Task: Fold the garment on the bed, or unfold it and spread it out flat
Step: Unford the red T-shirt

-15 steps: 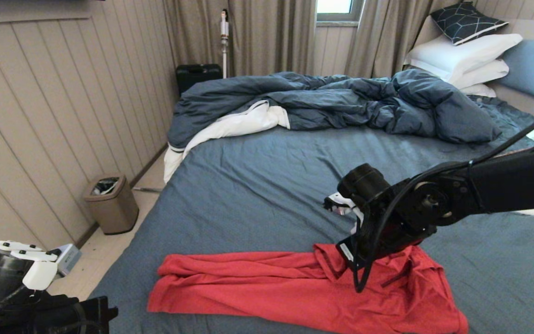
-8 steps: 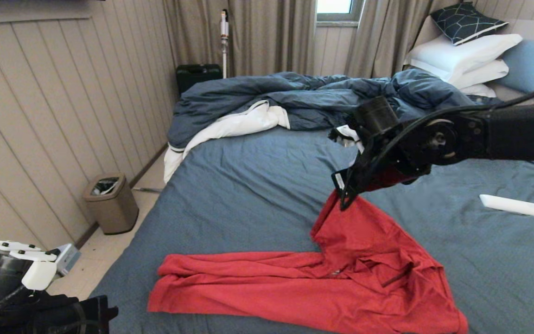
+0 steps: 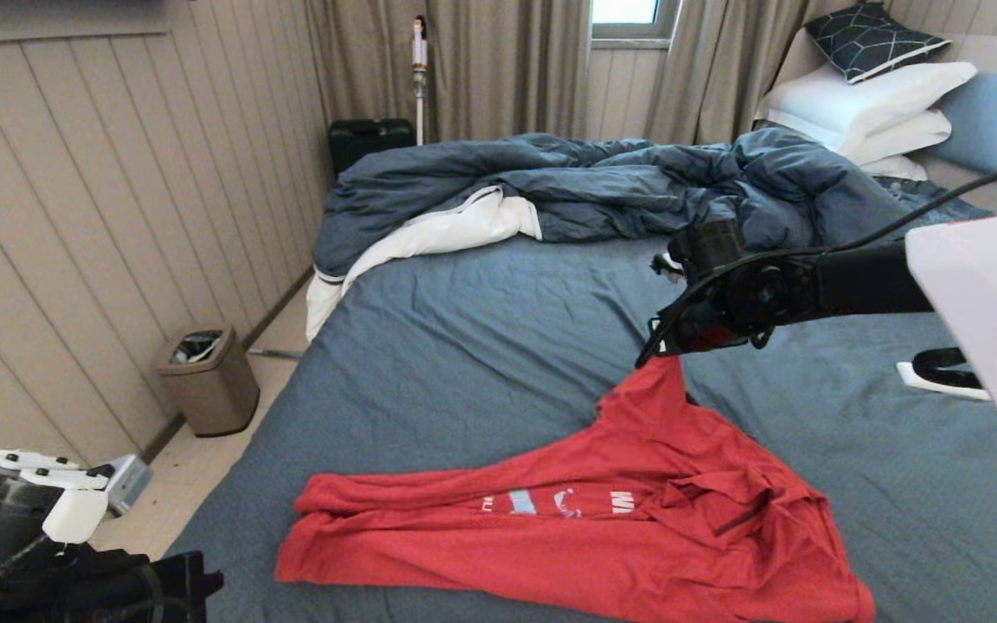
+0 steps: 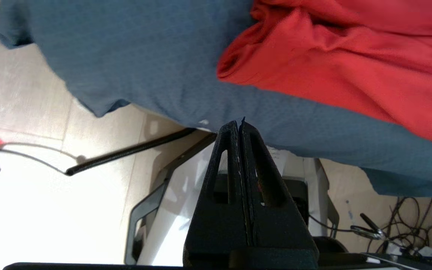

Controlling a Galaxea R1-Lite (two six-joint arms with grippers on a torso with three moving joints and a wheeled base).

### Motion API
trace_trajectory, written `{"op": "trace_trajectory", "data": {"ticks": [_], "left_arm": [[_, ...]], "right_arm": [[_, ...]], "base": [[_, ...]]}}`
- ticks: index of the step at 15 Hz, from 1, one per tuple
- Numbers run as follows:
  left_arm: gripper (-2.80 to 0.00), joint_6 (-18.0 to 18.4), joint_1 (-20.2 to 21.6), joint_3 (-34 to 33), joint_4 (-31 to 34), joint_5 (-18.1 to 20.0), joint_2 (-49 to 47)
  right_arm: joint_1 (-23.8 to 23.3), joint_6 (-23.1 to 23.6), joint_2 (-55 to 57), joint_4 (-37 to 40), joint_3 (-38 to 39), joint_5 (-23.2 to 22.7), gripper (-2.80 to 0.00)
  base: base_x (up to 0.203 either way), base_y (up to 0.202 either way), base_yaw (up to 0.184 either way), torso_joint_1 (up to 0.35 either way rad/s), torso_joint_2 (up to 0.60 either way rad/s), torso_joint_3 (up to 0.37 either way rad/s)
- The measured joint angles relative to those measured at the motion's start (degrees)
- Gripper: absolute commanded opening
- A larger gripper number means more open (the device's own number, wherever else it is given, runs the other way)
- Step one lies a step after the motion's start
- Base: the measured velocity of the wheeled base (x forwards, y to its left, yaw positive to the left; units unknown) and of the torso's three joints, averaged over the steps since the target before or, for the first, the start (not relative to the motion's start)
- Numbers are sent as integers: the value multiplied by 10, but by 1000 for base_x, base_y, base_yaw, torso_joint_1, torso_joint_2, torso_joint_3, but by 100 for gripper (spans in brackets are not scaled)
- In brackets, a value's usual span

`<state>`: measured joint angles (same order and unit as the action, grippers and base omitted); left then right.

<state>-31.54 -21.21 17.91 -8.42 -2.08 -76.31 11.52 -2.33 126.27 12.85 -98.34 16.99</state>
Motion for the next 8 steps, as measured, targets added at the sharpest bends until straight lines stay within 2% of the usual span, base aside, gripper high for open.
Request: {"op": "trace_trajectory", "data": {"ticks": [3, 8], "left_arm": [[-280, -7, -21, -14, -32, -4, -3], [-280, -9, -28, -17, -34, -5, -11]], "right_arm": [[-26, -1, 24, -53, 0, 2, -280], [-52, 0, 48, -105, -1, 3, -280]], "base": [[0, 0, 0, 0, 0, 0], [0, 0, 0, 0, 0, 0]]}}
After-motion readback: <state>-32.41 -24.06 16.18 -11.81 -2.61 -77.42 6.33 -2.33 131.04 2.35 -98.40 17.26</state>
